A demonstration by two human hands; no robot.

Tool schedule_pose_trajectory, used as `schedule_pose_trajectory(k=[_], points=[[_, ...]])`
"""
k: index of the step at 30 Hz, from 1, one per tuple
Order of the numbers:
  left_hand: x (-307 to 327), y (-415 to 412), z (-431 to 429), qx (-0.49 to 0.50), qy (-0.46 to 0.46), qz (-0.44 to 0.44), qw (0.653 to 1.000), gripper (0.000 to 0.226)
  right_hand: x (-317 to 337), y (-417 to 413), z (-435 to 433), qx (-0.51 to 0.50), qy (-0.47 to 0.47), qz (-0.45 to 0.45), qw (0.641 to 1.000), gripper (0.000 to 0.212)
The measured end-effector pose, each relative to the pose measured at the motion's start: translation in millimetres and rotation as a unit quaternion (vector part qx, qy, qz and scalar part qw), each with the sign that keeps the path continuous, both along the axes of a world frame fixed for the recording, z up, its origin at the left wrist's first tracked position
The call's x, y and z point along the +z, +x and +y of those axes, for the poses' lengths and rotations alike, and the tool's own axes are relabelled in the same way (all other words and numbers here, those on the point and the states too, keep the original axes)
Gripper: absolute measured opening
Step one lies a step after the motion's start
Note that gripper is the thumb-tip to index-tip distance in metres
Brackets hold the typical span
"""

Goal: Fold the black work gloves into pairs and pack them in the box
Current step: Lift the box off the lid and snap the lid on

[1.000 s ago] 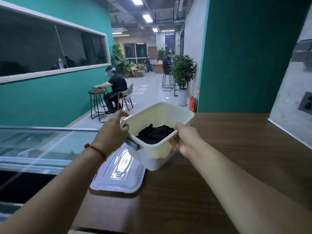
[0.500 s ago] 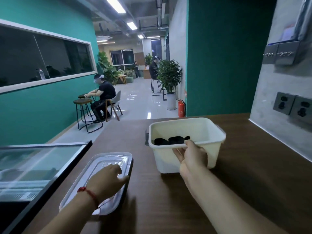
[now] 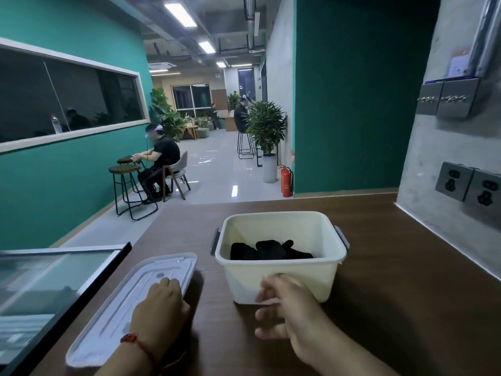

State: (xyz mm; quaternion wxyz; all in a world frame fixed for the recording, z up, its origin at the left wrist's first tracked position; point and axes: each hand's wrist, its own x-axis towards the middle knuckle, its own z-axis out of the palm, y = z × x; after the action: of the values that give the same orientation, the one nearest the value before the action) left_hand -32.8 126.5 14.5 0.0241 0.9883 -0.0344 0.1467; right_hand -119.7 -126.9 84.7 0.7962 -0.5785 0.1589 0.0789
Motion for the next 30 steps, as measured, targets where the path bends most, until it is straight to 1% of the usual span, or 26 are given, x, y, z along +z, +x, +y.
schedule_pose_trajectory(k=[1, 2, 3, 5, 7, 9, 12, 15, 18, 19, 20, 21, 22, 24, 26, 27, 28, 30], points=[[4, 3, 1, 0.003, -0.011, -0.025, 1.0, 0.015, 5, -3, -3, 0.054, -0.038, -0.014, 0.998, 0.021], [11, 7, 4, 0.006, -0.025, -0.053, 0.998, 0.006, 11, -6, -5, 0.097, -0.073, -0.033, 0.992, 0.02], [19, 10, 6, 0.008, -0.05, -0.08, 0.996, 0.008, 19, -6, -7, 0.125, -0.102, -0.058, 0.985, 0.021], [36, 16, 8, -0.005, -0.076, -0.116, 0.99, 0.023, 34, -1, -12, 0.146, -0.138, -0.117, 0.973, 0.021], [56, 22, 6, -0.012, -0.083, -0.152, 0.985, 0.03, 50, 9, -17, 0.142, -0.161, -0.168, 0.962, 0.019], [79, 20, -3, -0.026, -0.085, -0.191, 0.978, 0.03, 65, 24, -24, 0.118, -0.192, -0.207, 0.952, 0.016], [111, 12, -19, -0.085, -0.073, -0.243, 0.963, 0.031, 83, 48, -37, 0.062, -0.237, -0.264, 0.933, 0.004], [136, -1, -35, -0.16, -0.068, -0.274, 0.946, 0.032, 93, 73, -53, 0.0, -0.313, -0.313, 0.896, 0.03], [155, -16, -54, -0.233, -0.055, -0.286, 0.928, 0.029, 103, 87, -71, -0.034, -0.373, -0.358, 0.855, 0.06], [159, -20, -59, -0.254, -0.048, -0.289, 0.922, 0.027, 106, 89, -77, -0.051, -0.39, -0.372, 0.841, 0.068], [164, -23, -64, -0.273, -0.043, -0.293, 0.915, 0.025, 109, 89, -83, -0.069, -0.408, -0.384, 0.825, 0.069], [168, -26, -68, -0.287, -0.043, -0.294, 0.911, 0.022, 112, 88, -90, -0.085, -0.417, -0.396, 0.814, 0.065], [171, -28, -72, -0.297, -0.049, -0.298, 0.906, 0.019, 112, 88, -97, -0.094, -0.411, -0.409, 0.809, 0.055], [178, -30, -78, -0.307, -0.07, -0.325, 0.892, 0.018, 112, 87, -110, -0.087, -0.378, -0.419, 0.821, 0.031], [186, -24, -78, -0.291, -0.093, -0.363, 0.88, 0.021, 112, 86, -120, -0.077, -0.348, -0.418, 0.836, 0.014], [191, -18, -78, -0.271, -0.122, -0.371, 0.88, 0.028, 112, 85, -125, -0.086, -0.341, -0.417, 0.838, 0.01], [196, -11, -76, -0.244, -0.169, -0.369, 0.881, 0.036, 113, 84, -130, -0.094, -0.328, -0.417, 0.842, 0.007], [205, 2, -70, -0.204, -0.309, -0.319, 0.872, 0.048, 115, 81, -137, -0.092, -0.275, -0.412, 0.864, 0.011]])
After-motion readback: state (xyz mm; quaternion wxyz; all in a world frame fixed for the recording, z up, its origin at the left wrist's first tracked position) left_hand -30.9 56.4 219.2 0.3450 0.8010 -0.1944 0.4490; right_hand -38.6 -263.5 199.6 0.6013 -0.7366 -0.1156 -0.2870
